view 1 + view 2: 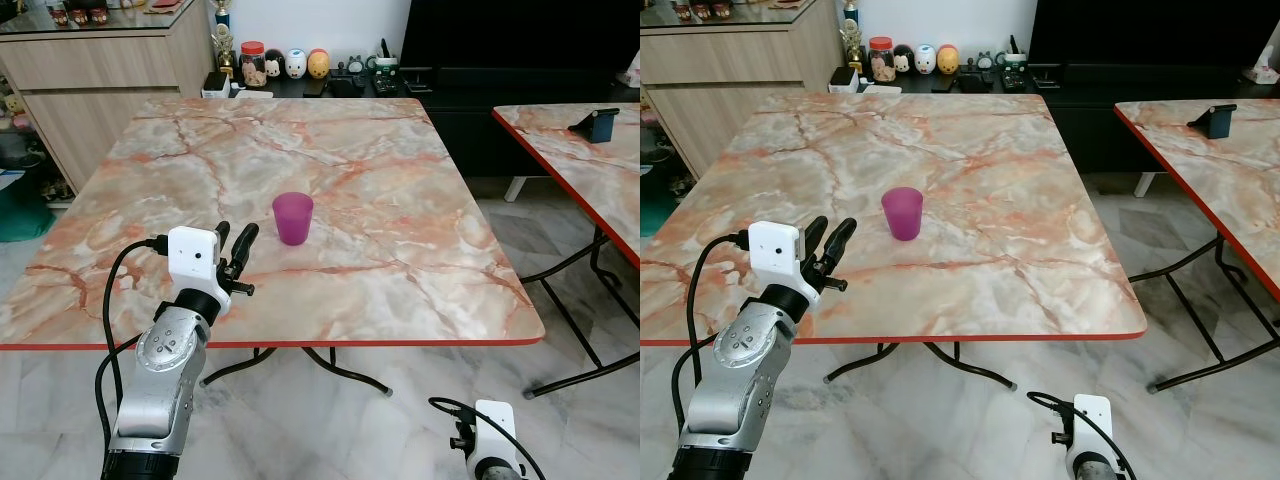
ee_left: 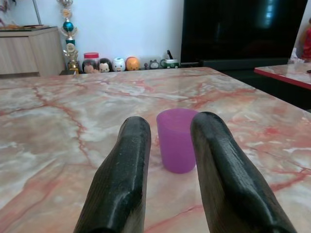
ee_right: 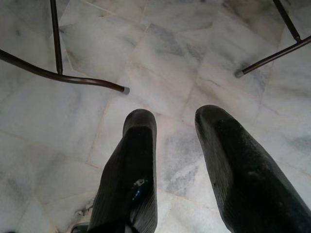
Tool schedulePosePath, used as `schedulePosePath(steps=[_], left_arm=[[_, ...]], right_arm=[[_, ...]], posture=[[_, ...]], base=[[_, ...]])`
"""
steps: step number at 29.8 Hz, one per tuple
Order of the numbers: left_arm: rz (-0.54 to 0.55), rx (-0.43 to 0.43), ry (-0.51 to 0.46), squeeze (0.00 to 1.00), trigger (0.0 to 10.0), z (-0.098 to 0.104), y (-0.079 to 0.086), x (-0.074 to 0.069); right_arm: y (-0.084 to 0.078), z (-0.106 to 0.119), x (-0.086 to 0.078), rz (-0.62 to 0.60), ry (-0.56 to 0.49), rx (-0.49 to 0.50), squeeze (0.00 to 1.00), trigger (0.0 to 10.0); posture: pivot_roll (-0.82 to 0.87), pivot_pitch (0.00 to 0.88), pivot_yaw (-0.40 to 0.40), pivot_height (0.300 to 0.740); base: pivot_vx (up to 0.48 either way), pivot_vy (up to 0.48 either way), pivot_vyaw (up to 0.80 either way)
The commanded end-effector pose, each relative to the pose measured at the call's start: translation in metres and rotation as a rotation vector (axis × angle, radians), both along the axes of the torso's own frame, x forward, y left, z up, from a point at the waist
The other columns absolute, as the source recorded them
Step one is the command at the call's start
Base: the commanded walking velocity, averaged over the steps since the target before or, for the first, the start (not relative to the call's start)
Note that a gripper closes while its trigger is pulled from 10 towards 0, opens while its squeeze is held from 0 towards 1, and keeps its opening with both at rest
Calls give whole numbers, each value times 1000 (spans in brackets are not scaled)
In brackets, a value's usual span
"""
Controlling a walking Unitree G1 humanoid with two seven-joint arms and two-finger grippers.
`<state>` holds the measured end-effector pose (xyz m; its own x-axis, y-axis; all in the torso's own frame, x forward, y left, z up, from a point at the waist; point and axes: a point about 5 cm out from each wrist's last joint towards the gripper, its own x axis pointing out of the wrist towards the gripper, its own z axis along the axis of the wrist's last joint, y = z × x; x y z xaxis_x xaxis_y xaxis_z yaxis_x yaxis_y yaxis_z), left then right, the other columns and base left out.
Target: Setting the table
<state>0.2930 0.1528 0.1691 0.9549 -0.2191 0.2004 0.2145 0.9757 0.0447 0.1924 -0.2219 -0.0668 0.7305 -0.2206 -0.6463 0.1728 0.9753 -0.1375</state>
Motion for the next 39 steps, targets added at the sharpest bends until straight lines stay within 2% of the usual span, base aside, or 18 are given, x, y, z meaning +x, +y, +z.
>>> schedulePosePath(steps=[1, 13, 16, 24, 39], left_arm=[[-12, 10, -13, 0, 10000, 2, -1, -1], [-11, 9, -11, 0, 10000, 1, 0, 0], [-7, 12, -12, 0, 10000, 1, 1, 1], [-9, 11, -14, 0, 10000, 2, 0, 2], [-10, 10, -11, 0, 10000, 1, -1, 2]], right_arm=[[0, 0, -1, 6, -2, -7, 0, 10000], [0, 1, 1, 6, -14, -11, 0, 10000], [-1, 4, 3, -18, -61, -21, 0, 10000], [-3, 7, 4, -54, -97, -39, 0, 10000], [-1, 13, 8, -10, -167, -46, 0, 10000]], posture=[[97, 0, -39, 727], [91, 0, -42, 727], [87, 0, -40, 727], [85, 0, -39, 727], [79, 0, -38, 727]], base=[[0, 0, 0], [0, 0, 0], [0, 0, 0], [0, 0, 0], [0, 0, 0]])
